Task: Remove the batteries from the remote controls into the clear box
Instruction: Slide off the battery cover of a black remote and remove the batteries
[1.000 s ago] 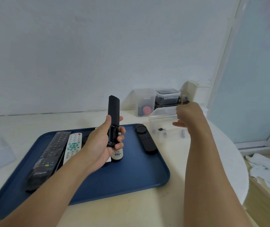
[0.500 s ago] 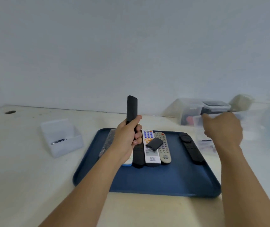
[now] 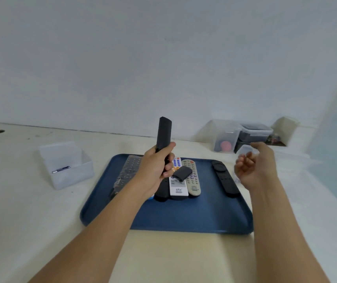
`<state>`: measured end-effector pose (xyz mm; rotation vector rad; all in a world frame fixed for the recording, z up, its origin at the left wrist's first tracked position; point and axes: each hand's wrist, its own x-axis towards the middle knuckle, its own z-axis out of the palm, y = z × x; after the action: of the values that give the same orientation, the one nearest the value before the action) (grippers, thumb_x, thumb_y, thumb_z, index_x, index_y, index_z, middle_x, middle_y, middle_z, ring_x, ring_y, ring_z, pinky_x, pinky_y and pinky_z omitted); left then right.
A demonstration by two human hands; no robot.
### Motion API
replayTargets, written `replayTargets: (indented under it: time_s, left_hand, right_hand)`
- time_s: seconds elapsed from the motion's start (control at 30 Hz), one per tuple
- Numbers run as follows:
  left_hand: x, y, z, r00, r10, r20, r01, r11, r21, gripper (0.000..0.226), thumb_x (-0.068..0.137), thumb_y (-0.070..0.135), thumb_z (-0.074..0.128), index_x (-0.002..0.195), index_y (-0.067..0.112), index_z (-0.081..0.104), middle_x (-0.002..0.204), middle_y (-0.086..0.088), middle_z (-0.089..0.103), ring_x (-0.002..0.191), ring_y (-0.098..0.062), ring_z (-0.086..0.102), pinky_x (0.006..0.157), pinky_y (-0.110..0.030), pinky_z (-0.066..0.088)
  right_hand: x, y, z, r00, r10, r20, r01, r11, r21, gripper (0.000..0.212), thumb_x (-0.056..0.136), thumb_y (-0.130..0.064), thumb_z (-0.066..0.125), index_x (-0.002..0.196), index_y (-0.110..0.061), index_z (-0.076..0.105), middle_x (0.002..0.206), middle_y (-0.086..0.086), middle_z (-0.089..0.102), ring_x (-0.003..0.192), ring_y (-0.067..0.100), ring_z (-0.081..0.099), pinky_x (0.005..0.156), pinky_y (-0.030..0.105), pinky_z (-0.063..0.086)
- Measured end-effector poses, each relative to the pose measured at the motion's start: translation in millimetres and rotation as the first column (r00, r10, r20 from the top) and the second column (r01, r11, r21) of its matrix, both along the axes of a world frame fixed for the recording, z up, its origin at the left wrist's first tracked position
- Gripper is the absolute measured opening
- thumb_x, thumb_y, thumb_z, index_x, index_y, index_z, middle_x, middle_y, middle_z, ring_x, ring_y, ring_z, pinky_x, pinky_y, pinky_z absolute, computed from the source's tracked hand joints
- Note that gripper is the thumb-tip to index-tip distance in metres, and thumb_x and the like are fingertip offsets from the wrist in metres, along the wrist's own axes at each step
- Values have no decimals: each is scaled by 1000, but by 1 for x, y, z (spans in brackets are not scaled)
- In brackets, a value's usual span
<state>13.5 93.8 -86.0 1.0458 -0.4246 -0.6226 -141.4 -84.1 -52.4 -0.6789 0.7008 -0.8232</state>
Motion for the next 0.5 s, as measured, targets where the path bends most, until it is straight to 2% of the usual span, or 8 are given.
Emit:
replayTargets:
  time_s: [0.07, 0.13, 0.2, 0.27, 0.3, 0.4, 0.47, 0.5]
  left_hand:
    - [-3, 0, 0, 1000, -8, 3, 8, 1000, 10, 24, 99, 18, 63, 117, 3, 57, 61, 1, 50, 47, -11, 36, 38, -22, 29]
    - [-4, 4, 5, 1000, -12, -3, 12, 1000, 6, 12, 100, 16, 61, 101, 8, 52, 60, 2, 47, 46, -10, 36, 38, -22, 30]
    - [2, 14, 15, 1000, 26, 11, -26, 1000, 2, 16, 100, 15, 60, 92, 13, 47, 59, 3, 44, 44, -9, 35, 37, -22, 29]
    - [16, 40, 29, 983, 128, 131, -134, 990, 36, 16, 99, 17, 62, 91, 15, 48, 58, 4, 43, 44, -9, 33, 37, -22, 28]
    - [21, 51, 35, 965, 166, 201, -181, 982, 61, 15, 97, 18, 63, 91, 16, 50, 57, 5, 42, 43, -9, 32, 37, -22, 28]
    - [48, 116, 51, 882, 316, 350, -377, 919, 119, 16, 91, 22, 67, 87, 17, 52, 56, 5, 40, 42, -10, 31, 38, -23, 28]
    - [64, 155, 53, 775, 420, 472, -547, 820, 167, 20, 88, 25, 67, 78, 17, 52, 56, 5, 40, 43, -11, 34, 40, -24, 32]
    - [73, 176, 50, 688, 472, 552, -651, 737, 181, 23, 87, 27, 67, 74, 17, 52, 56, 6, 42, 44, -12, 36, 42, -26, 35]
  right_hand:
    - [8, 22, 1, 1000, 20, -1, -20, 999, -36, 21, 84, -28, 60, 70, -17, 48, 59, 1, 48, 46, 12, 44, 40, 17, 38]
    - [21, 47, 4, 995, 76, -67, -85, 985, -148, 25, 87, -23, 59, 66, -20, 47, 55, -1, 46, 42, 11, 40, 39, 17, 34]
    - [38, 75, 10, 953, 225, -205, -286, 894, -346, 26, 90, -19, 59, 65, -19, 51, 53, 0, 49, 42, 13, 42, 40, 18, 34]
    - [62, 109, 14, 837, 346, -423, -541, 635, -552, 19, 90, -17, 62, 71, -13, 65, 60, 3, 64, 49, 13, 57, 45, 23, 46]
    - [70, 120, 16, 797, 329, -506, -603, 480, -637, 16, 89, -16, 63, 75, -13, 70, 66, 2, 69, 56, 10, 62, 52, 24, 52]
    - [114, 164, 18, 768, 201, -608, -625, 35, -780, 12, 87, -13, 65, 84, -21, 74, 81, -9, 73, 69, 4, 64, 65, 18, 49]
    - [142, 190, 17, 752, 144, -643, -625, -154, -765, 12, 87, -14, 67, 94, -21, 75, 88, -12, 69, 75, 6, 64, 67, 15, 44]
    - [157, 206, 16, 745, 124, -655, -622, -225, -750, 14, 89, -16, 67, 99, -20, 75, 91, -13, 66, 80, 8, 64, 71, 16, 43]
